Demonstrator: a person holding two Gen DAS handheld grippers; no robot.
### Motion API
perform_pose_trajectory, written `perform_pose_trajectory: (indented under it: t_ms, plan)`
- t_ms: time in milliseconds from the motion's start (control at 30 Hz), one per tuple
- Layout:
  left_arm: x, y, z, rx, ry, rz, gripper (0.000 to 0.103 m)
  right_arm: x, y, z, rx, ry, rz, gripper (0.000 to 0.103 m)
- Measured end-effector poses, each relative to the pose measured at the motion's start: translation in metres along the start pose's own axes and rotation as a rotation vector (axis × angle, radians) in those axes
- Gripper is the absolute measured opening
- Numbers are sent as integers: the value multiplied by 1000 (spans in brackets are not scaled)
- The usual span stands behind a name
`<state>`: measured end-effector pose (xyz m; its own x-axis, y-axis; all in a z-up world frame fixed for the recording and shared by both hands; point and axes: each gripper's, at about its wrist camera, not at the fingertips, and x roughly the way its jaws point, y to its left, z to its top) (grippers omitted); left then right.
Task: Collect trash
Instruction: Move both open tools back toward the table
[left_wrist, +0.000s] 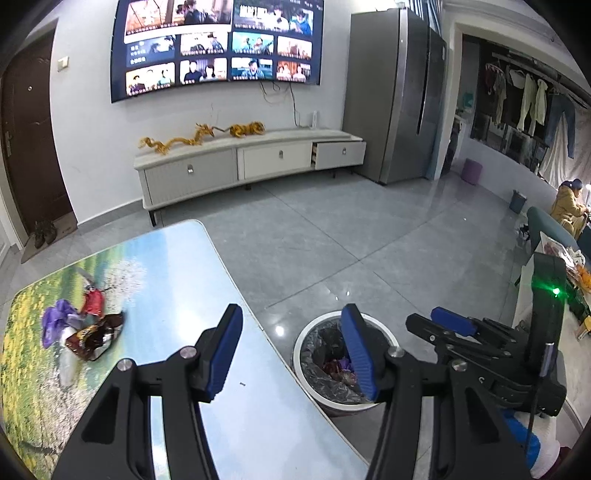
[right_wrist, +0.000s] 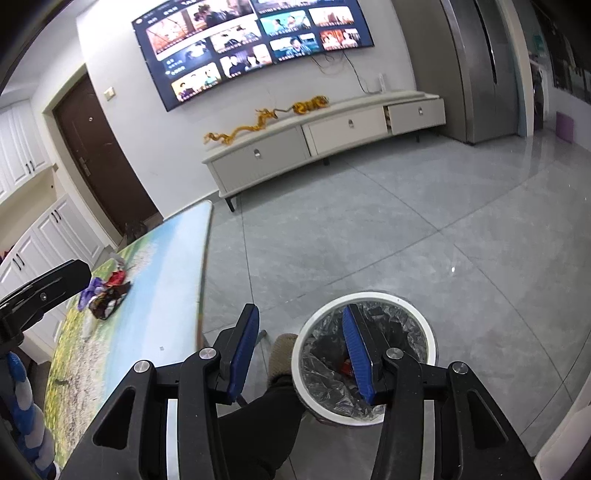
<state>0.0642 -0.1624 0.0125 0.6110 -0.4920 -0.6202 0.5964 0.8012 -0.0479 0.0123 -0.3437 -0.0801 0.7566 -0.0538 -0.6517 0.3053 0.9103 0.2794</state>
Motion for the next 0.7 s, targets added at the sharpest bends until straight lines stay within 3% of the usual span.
perform_pose_trajectory:
  t_ms: [633, 700]
  plan:
    - [-148, 10, -24, 11, -265, 45, 54, -129, 65, -2, -124, -219, 19, 48]
    - [-161, 15, -30, 2, -287, 61, 54, -137, 77, -4, -145, -236, 29, 54]
